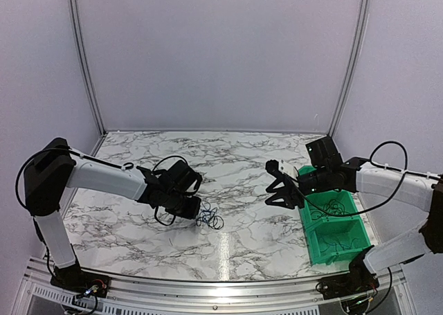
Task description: Untangle the cables
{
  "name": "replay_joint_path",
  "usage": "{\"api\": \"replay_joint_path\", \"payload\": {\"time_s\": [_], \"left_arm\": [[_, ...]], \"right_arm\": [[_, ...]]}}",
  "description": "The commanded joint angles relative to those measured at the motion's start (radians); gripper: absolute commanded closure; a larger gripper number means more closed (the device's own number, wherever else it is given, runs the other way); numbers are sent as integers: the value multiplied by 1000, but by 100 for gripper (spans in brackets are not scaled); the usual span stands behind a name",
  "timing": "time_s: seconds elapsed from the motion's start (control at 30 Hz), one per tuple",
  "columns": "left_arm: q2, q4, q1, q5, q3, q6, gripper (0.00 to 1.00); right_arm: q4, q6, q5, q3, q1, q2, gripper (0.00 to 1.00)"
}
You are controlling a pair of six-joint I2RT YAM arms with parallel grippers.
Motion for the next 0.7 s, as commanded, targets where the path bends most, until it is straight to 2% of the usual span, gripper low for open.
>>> {"api": "replay_joint_path", "payload": {"time_s": [0.0,0.2,0.3,0.53,0.67], "left_arm": [[-101,27,-3,-68,7,76,96],[-305,136,-33,-95,-43,255,97],[-386,192,-53,-94,-70,318,97],[-466,242,-78,-116,-98,341,98],[-477,256,-90,-103,-105,351,98]], "right_arm": [[-3,21,11,84,9,5,55],[-95,119,-45,364,11,146,54],[-79,203,-100,495,25,214,53],[-133,247,-141,705,138,398,42],[-155,268,-161,753,182,478,42]]}}
